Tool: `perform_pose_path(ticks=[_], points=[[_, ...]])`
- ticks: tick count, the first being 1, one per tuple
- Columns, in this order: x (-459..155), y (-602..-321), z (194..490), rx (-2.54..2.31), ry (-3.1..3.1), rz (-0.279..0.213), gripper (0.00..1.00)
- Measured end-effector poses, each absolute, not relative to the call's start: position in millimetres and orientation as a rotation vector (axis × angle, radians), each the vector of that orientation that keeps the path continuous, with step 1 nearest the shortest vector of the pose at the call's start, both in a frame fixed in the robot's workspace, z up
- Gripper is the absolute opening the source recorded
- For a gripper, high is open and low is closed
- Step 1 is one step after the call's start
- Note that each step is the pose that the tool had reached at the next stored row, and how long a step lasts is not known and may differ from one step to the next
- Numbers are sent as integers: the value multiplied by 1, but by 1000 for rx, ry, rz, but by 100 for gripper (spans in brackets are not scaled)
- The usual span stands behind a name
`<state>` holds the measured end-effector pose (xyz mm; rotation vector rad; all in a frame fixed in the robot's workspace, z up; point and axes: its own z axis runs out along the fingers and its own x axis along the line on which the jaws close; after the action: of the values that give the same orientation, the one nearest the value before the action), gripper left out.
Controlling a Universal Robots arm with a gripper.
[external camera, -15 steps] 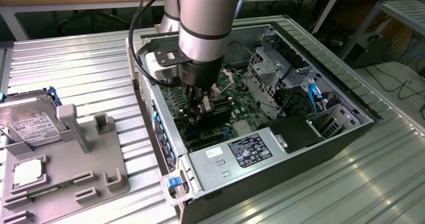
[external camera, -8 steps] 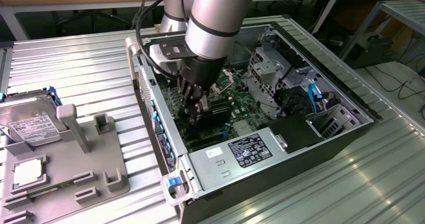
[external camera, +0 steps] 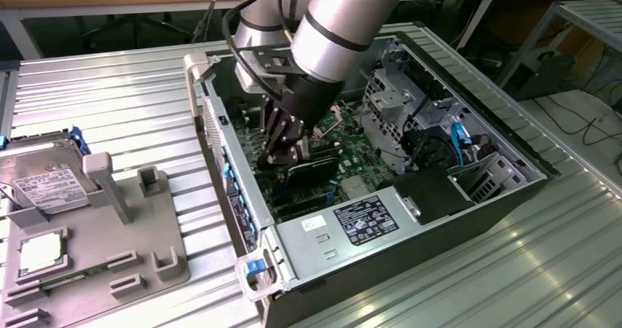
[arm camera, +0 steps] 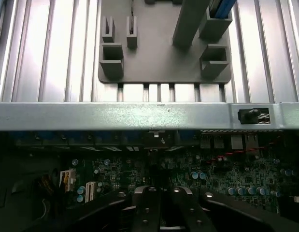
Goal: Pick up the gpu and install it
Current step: 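Press down on the gpu until it lock into place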
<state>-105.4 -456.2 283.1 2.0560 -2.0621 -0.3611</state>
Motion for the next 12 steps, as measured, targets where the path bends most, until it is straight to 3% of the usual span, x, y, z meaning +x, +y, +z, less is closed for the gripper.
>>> perform_pose_path(ticks=[12], points=[[-85,-456,283,1902,-1917,-566,10]])
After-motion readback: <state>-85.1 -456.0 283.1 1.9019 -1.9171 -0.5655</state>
